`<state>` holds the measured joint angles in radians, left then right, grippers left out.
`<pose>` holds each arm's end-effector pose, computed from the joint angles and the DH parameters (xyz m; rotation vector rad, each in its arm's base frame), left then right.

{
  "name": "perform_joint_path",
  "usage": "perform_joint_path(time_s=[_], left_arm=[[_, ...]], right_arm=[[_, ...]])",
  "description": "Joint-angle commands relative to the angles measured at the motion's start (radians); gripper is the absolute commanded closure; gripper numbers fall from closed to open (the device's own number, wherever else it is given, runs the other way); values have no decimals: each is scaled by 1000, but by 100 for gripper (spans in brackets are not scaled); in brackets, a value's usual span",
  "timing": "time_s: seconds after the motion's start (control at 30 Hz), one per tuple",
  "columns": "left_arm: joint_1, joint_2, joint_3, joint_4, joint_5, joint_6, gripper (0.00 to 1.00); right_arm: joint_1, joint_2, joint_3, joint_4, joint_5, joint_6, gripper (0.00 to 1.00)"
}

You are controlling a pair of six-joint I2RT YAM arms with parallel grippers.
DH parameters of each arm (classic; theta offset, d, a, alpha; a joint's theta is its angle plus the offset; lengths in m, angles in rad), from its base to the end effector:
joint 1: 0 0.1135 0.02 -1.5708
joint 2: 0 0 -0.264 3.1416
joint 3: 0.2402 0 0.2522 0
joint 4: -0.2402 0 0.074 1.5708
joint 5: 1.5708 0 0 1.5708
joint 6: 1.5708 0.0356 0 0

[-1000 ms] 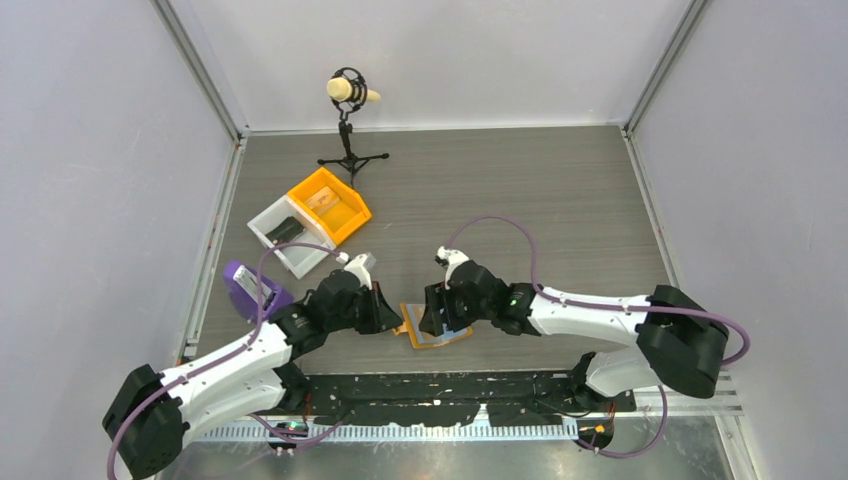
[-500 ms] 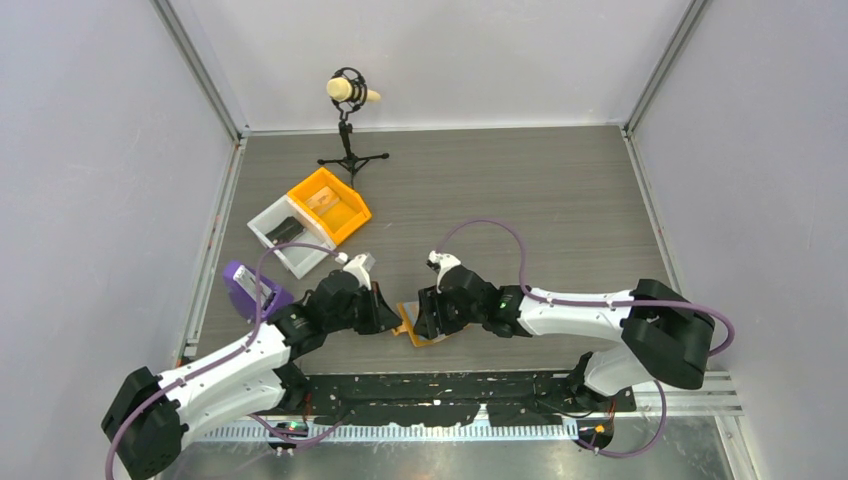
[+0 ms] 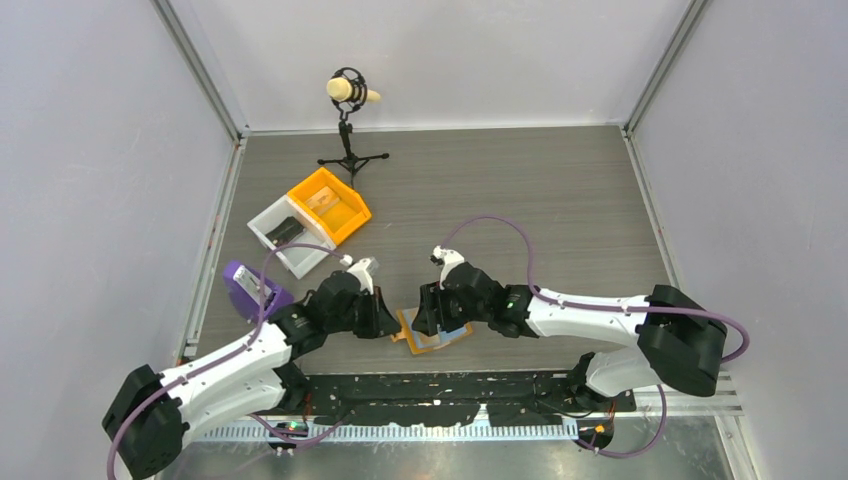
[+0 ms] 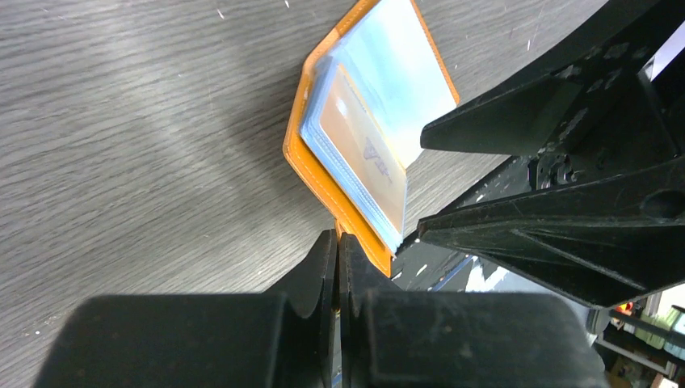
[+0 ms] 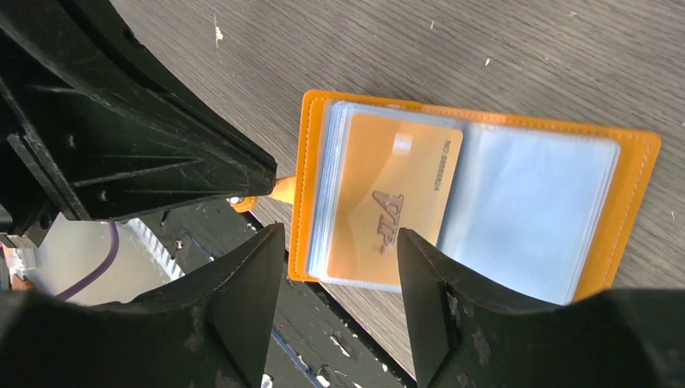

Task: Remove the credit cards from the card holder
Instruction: Remove the credit card from the card holder.

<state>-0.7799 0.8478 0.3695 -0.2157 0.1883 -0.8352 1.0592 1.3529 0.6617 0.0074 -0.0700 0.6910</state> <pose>0.1192 -0.1272 0.1823 0.0412 2.4813 -1.0017 0.1324 0.2408 0.1921 -0.4899 2.4080 0.9511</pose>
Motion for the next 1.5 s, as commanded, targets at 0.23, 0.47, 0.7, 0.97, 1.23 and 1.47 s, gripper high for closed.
perform_joint_path(time_s=[0.23,0.47,0.7,0.97,1.23,1.47], left_arm=[[-5,76,46,35,129,59,100],[-5,64,36,40,115,34,100],[-5,3,-18,100,74,-68,100],[-5,-54,-18,87,8,-93,100],[-5,-65,48,-123,-95,-26,83],[-6,-143,101,-241,-181,-15,67]], right_arm=[[4,5,-25,29,17,-5,40],[10,28,-54,37,32,42,37],[24,-11,-19,-16,104,16,35],[25,-97,-23,-100,155,74,35],[23,-121,-53,-60,116,57,42],[4,-132,-64,-53,90,34,49]])
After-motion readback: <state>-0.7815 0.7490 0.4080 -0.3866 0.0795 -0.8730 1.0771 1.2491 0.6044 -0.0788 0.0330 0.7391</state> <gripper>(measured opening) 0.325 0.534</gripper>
